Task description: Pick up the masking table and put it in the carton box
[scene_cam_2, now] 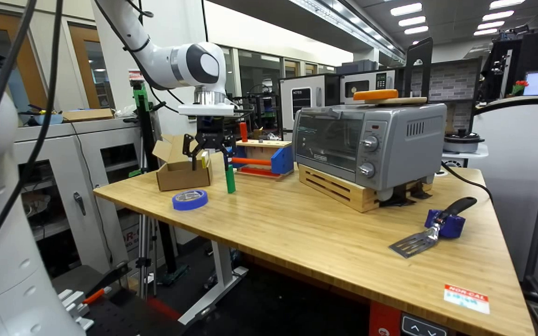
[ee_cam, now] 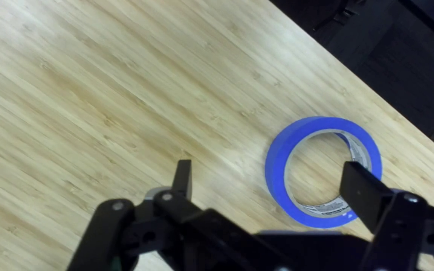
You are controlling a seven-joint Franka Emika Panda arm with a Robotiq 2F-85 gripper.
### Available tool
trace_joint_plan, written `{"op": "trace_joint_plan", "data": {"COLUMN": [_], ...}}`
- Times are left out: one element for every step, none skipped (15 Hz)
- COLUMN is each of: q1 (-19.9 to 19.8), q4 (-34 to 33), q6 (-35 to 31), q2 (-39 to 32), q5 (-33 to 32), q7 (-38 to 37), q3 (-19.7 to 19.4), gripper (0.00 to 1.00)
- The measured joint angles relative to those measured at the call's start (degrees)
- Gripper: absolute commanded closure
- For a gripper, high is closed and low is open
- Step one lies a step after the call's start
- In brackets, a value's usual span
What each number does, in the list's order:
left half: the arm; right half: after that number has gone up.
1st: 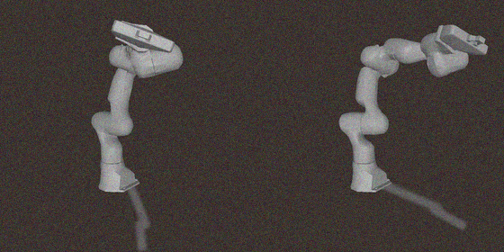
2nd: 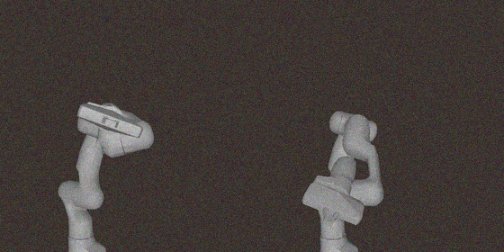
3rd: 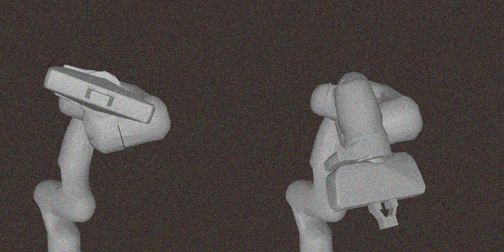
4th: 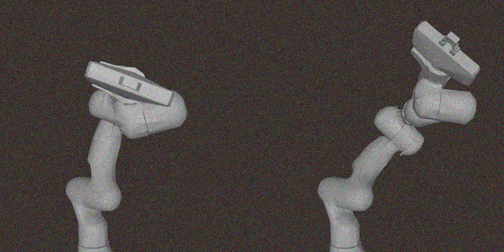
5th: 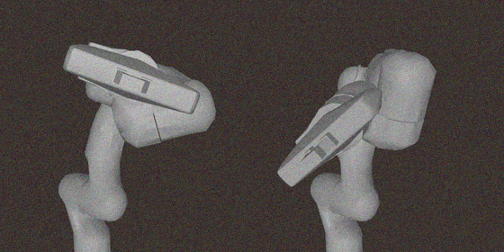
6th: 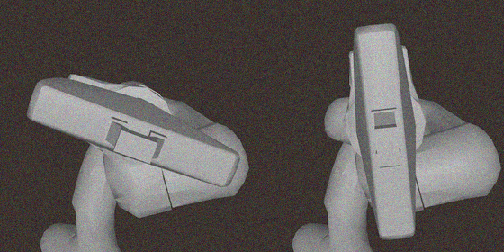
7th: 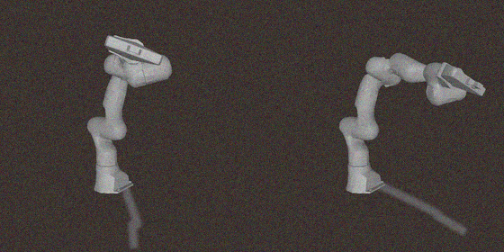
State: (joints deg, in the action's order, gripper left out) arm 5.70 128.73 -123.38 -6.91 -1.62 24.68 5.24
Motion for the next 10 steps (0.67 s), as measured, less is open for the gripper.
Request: {"op": "trace_joint_plan", "data": {"q1": [-0.4,-0.9,-1.3,-1.6,-1.7,-1.6,-1.5,-1.4,-1.2,-1.0], "q4": [-0.1,-0.2,-0.2,-0.2,-0.2,-0.2,-0.2,-0.3,-0.4,-0.5], "q6": [0.0,0.0,0.0,0.0,0.0,0.0,0.0,0.0,0.1,0.1], "q2": [0.0,0.0,-0.2,-0.5,-0.9,-1.4,-1.8,-2.2,-2.5,-2.8], "q5": [-0.1,-0.2,-0.2,-0.2,-0.2,-0.2,-0.2,-0.2,-0.2,-0.2], "q7": [-0.1,-0.2,-0.4,-0.4,-0.4,-0.4,-0.4,-0.4,-0.4,-0.4], "q3": [-0.3,-0.6,-0.9,-1.1,-1.1,-1.1,-0.8,-0.4,0.1,0.5], "gripper": [0.00,0.00,0.00,0.00,0.00,0.00,0.00,0.00,0.00,0.00]}}
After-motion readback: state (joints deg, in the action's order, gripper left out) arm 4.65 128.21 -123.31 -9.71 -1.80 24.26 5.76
